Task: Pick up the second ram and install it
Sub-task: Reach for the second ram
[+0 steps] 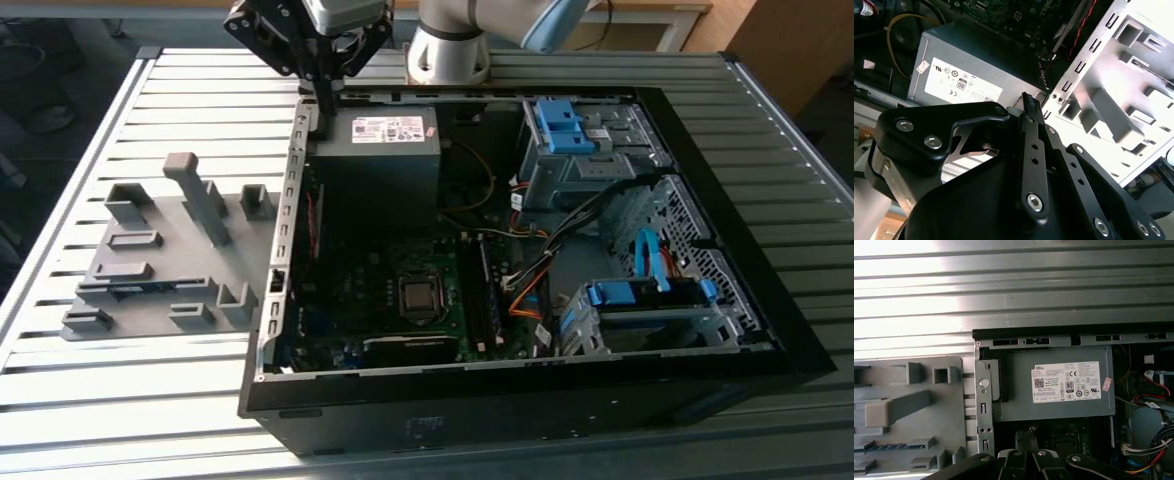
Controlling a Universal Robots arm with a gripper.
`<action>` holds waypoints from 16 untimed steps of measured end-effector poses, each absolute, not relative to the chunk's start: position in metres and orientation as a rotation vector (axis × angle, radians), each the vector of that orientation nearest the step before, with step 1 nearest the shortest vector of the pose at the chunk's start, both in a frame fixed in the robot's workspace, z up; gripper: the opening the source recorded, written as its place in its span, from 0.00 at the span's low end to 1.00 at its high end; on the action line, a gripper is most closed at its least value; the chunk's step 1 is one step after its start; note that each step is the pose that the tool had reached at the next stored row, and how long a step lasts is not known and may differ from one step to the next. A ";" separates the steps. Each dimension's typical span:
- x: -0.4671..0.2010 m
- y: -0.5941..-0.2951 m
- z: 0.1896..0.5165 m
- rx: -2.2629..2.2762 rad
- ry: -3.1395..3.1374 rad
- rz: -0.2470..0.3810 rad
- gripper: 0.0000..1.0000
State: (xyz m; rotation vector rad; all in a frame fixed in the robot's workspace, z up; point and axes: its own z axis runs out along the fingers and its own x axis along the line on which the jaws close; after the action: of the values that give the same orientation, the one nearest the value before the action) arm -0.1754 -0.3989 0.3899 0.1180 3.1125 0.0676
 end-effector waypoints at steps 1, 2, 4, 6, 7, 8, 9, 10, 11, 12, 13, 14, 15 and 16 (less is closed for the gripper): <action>-0.176 -0.399 0.390 0.118 3.113 0.068 0.11; -0.176 -0.399 0.390 0.118 3.113 0.068 0.11; -0.176 -0.399 0.390 0.118 3.112 0.068 0.11; -0.177 -0.399 0.390 0.118 3.113 0.068 0.11; -0.177 -0.399 0.390 0.118 3.112 0.068 0.11; -0.177 -0.399 0.390 0.118 3.113 0.068 0.11; -0.178 -0.399 0.390 0.118 3.112 0.068 0.11; -0.178 -0.399 0.390 0.118 3.112 0.068 0.11; -0.178 -0.399 0.390 0.118 3.112 0.068 0.11; -0.178 -0.399 0.390 0.118 3.113 0.068 0.11; -0.179 -0.399 0.390 0.118 3.113 0.068 0.11; -0.179 -0.399 0.390 0.118 3.113 0.068 0.11; -0.179 -0.399 0.390 0.118 3.112 0.068 0.11; -0.179 -0.399 0.390 0.118 3.112 0.068 0.11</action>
State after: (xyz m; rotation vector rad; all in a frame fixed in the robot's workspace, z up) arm -0.1795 -0.3989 0.3897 0.1180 3.1125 0.0676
